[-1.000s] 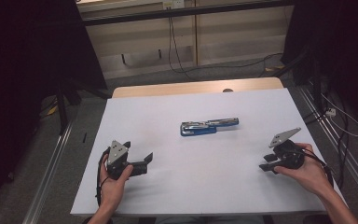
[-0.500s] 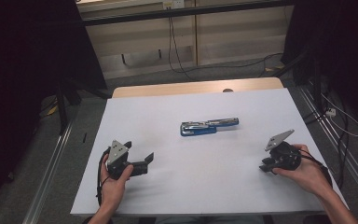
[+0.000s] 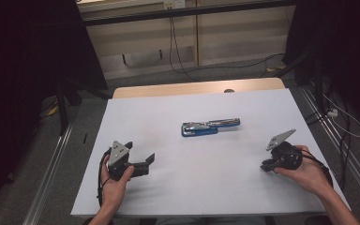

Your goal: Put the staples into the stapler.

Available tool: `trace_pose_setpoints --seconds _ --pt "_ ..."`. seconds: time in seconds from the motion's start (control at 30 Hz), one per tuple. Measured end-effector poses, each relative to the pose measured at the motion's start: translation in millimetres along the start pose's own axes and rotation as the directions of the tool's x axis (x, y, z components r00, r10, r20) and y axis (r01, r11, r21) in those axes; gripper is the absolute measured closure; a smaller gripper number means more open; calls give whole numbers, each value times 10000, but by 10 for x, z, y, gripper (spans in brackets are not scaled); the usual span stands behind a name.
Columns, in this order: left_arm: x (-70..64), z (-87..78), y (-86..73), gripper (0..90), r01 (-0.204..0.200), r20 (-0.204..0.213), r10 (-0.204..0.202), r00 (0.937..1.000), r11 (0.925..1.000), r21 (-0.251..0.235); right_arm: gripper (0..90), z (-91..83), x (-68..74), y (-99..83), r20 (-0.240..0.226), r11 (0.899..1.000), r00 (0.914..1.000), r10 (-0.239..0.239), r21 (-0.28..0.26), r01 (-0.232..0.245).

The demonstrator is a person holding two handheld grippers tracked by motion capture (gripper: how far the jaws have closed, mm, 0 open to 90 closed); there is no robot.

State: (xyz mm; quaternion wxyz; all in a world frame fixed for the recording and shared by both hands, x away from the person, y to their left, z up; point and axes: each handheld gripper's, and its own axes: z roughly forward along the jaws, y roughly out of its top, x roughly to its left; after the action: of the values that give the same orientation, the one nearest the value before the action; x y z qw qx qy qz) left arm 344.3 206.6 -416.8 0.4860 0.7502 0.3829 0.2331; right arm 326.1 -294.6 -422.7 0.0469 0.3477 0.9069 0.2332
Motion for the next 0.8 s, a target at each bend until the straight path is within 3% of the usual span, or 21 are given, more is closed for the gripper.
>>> trace_pose_setpoints --seconds 0.37,0.8 --pt "3 -1 -8 43 103 -71 -103 9999 9999 -22 793 -16 -20 -9 81 9997 9998 181 -171 -180" --pt "-14 -5 -3 42 7 -57 -7 10000 10000 -20 794 -8 -45 30 -17 9945 9987 507 -920 -506"
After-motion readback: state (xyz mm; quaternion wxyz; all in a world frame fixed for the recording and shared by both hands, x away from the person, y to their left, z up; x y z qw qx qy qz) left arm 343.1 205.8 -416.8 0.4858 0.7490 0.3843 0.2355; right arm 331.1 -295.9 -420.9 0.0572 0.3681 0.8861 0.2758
